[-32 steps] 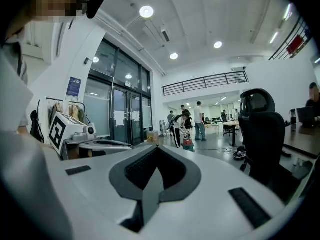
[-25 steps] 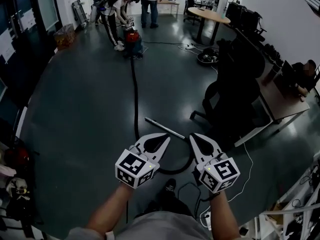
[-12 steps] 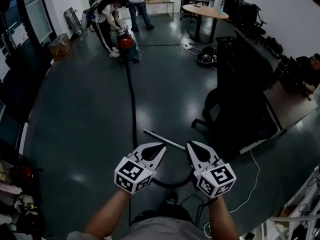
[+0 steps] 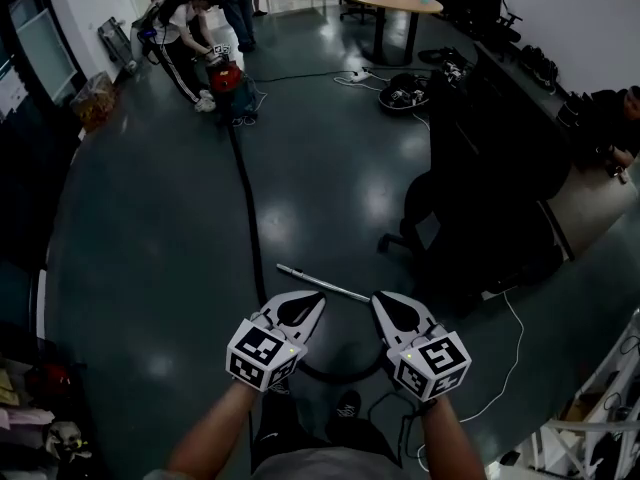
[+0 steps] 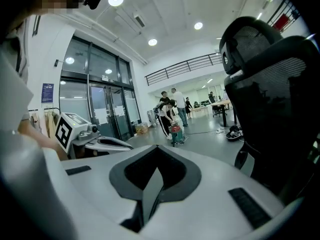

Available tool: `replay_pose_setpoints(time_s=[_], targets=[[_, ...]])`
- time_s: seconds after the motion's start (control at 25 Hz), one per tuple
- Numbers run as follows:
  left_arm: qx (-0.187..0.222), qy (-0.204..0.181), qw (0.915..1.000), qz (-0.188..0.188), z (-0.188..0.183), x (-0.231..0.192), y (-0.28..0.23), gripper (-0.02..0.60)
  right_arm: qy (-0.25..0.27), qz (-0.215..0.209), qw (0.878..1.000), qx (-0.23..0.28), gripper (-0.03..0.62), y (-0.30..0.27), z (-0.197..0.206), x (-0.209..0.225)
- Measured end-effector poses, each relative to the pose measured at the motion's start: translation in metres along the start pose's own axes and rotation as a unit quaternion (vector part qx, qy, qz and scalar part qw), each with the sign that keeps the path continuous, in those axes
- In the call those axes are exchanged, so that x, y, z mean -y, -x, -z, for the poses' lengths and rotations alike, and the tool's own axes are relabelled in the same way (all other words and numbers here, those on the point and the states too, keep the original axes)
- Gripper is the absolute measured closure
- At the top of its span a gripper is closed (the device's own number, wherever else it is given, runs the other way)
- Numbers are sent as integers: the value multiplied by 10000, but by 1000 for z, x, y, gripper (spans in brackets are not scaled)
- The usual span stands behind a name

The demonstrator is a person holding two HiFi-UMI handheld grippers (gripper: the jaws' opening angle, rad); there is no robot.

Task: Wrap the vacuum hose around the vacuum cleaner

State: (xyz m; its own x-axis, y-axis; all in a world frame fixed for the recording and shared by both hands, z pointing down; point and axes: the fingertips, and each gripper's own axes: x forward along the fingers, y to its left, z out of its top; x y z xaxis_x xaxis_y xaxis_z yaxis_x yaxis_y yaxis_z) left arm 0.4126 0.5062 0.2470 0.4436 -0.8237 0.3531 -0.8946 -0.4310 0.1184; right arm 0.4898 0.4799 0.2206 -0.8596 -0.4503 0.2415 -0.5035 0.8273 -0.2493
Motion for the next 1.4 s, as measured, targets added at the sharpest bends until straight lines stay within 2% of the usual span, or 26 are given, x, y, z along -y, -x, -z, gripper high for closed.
replay_pose_setpoints(time_s=[0.32, 0.48, 0.72, 1.12, 1.4], targets=[[-354, -7, 9962, 800, 53, -80, -53, 574, -313, 777, 9960, -307, 588, -79, 46, 41], [-476, -63, 9926, 1118, 98, -122, -91, 574, -405, 1151, 9917, -410, 588, -119, 90, 65], [-956, -230, 9851, 1412, 218, -152, -162, 574, -595, 1431, 9857, -668, 588, -155, 200, 113], [-1282, -593, 9765, 1630, 435, -192, -284, 574, -634, 1548, 9823, -838, 588, -221, 407, 203], [-1814, -727, 9629, 1862, 569, -225, -350, 563, -567, 1554, 9819, -918, 588, -265, 514, 238]])
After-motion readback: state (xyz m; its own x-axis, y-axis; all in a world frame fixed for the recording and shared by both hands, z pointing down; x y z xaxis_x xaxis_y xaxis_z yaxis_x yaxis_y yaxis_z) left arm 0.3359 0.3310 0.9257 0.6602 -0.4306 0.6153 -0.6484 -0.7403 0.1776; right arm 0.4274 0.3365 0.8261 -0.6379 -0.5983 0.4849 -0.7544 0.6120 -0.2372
